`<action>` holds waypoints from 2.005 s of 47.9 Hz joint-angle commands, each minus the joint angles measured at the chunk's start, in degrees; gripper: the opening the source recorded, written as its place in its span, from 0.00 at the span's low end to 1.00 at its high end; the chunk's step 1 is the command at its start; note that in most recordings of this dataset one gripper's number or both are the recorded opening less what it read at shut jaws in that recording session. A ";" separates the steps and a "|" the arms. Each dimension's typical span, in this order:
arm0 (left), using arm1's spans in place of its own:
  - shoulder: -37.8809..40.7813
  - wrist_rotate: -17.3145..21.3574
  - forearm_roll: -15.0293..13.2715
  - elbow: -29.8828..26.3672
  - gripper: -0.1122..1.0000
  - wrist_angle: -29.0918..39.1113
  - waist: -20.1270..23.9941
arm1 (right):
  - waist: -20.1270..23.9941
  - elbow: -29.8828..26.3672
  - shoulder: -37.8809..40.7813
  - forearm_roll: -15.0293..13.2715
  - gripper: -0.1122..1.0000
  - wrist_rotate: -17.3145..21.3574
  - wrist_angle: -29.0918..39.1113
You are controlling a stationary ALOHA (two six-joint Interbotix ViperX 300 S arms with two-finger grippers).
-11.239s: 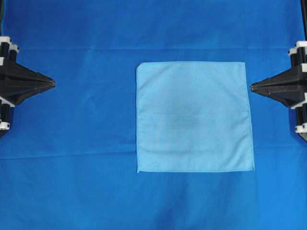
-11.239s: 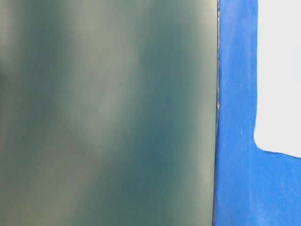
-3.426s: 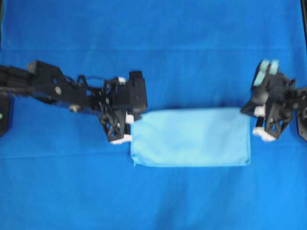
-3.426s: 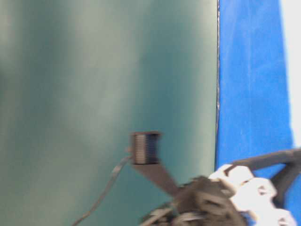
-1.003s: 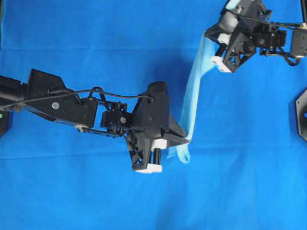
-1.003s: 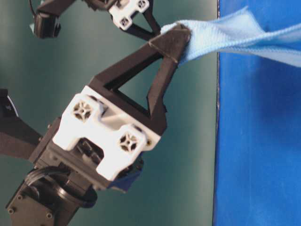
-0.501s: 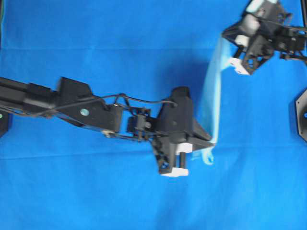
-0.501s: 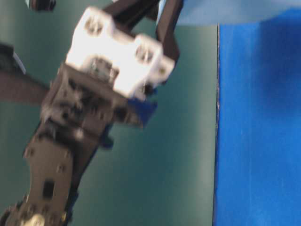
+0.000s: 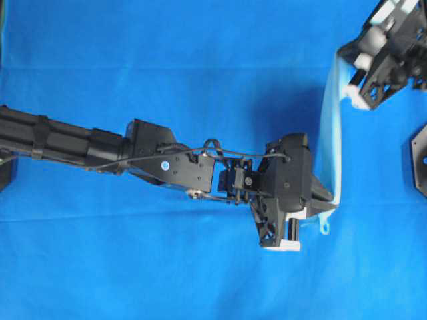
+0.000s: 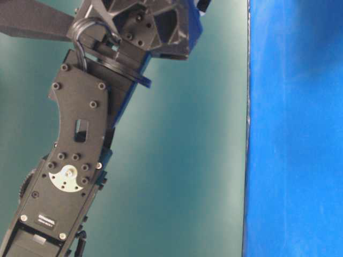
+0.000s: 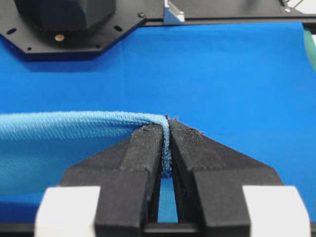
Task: Fold the light blue towel.
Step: 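Lift the towel and rotate it vertical, right gripper moving to top, then lay the towel down, open both grippers and pull them outward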
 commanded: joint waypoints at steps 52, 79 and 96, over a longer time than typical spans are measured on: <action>-13.10 -14.15 -0.62 34.37 0.11 -14.85 -1.05 | -0.79 -23.73 34.19 -1.76 0.12 -3.34 -20.21; -13.10 -13.45 -0.53 34.45 0.79 -14.33 -0.97 | -0.62 -23.73 35.16 -1.85 0.41 -3.69 -19.95; -21.80 -13.10 -0.26 36.83 0.79 -3.87 -0.97 | -0.18 -21.62 31.73 -1.93 0.64 -4.31 -19.25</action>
